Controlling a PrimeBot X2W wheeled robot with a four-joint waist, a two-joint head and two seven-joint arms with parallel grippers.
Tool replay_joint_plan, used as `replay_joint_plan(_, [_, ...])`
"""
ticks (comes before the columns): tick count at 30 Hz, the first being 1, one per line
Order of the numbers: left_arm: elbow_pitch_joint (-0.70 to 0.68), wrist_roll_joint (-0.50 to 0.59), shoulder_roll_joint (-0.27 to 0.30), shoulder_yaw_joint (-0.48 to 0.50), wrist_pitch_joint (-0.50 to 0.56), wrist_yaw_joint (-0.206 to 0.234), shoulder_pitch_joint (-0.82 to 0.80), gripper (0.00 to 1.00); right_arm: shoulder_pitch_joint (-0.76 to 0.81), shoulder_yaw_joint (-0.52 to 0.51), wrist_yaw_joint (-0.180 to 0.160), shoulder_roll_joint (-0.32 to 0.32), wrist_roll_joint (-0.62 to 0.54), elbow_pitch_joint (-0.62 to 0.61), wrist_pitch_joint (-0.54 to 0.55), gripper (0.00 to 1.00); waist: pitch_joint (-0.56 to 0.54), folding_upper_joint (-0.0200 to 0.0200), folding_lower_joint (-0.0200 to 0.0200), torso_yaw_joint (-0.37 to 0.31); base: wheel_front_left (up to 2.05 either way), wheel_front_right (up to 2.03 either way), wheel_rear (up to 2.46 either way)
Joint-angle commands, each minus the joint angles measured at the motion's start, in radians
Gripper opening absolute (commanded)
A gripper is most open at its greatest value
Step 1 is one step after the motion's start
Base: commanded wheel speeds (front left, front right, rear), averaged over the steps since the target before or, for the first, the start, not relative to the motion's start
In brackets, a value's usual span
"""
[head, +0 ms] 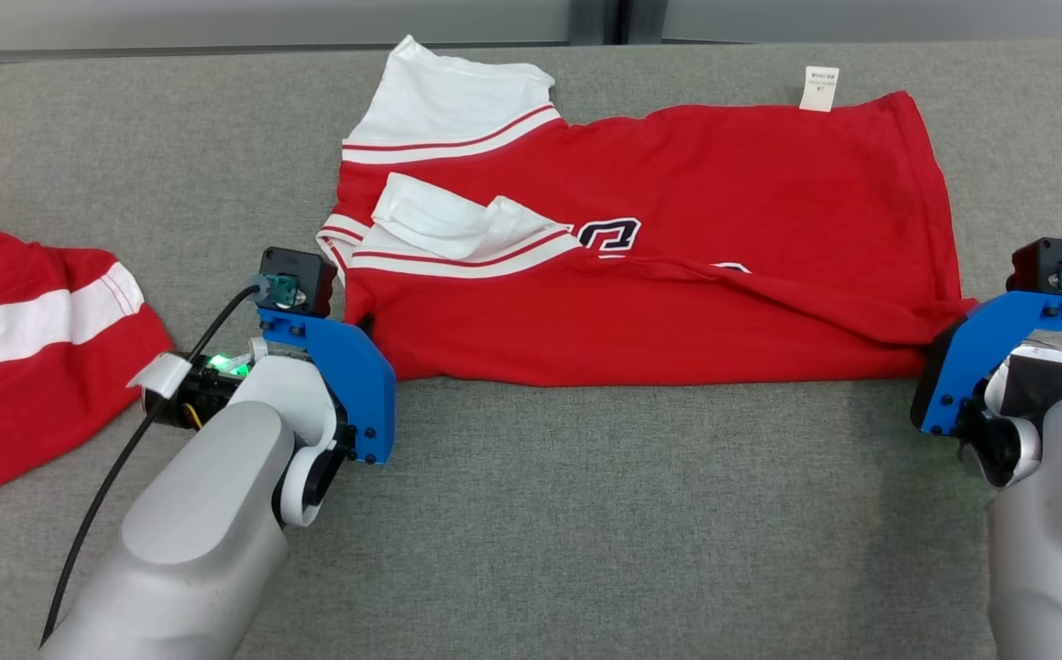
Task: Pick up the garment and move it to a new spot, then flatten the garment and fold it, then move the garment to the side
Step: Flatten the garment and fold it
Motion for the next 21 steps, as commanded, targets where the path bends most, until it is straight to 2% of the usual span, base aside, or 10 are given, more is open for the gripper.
replay_joint_plan(1, [-0.019, -0.006, 0.012, 0.014, -0.033, 0.008, 0.021, 0.00, 0.016, 0.000, 0.000, 0.003, 0.011, 0.004, -0.004, 0.00, -0.004, 0.0000, 0.0000, 0.002, 0.00, 0.00, 0.00])
replay_joint_plan(6, [-0.097, -0.029, 0.030, 0.029, -0.110, -0.006, 0.104, 0.00, 0.062, 0.007, 0.000, 0.003, 0.064, -0.043, -0.017, 0.00, -0.031, 0.0000, 0.0000, 0.012, 0.00, 0.00, 0.00])
replay_joint_plan(13, [-0.209, -0.013, 0.088, -0.001, -0.129, -0.002, 0.223, 0.00, 0.168, 0.034, 0.000, 0.000, 0.150, -0.148, 0.017, 0.00, -0.077, 0.0000, 0.0000, 0.016, 0.00, 0.00, 0.00])
replay_joint_plan(14, [-0.251, -0.007, 0.113, -0.010, -0.129, 0.009, 0.261, 0.00, 0.218, 0.038, 0.000, 0.000, 0.171, -0.202, 0.038, 0.00, -0.094, 0.0000, 0.0000, 0.016, 0.00, 0.00, 0.00])
replay_joint_plan(15, [-0.251, -0.007, 0.113, -0.010, -0.129, 0.009, 0.261, 0.00, 0.218, 0.038, 0.000, 0.000, 0.171, -0.202, 0.038, 0.00, -0.094, 0.0000, 0.0000, 0.016, 0.00, 0.00, 0.00])
replay_joint_plan(21, [-0.372, -0.012, 0.192, -0.001, -0.115, 0.059, 0.365, 0.00, 0.366, -0.001, 0.000, -0.001, 0.213, -0.382, 0.097, 0.00, -0.142, 0.0000, 0.0000, 0.016, 0.00, 0.00, 0.00])
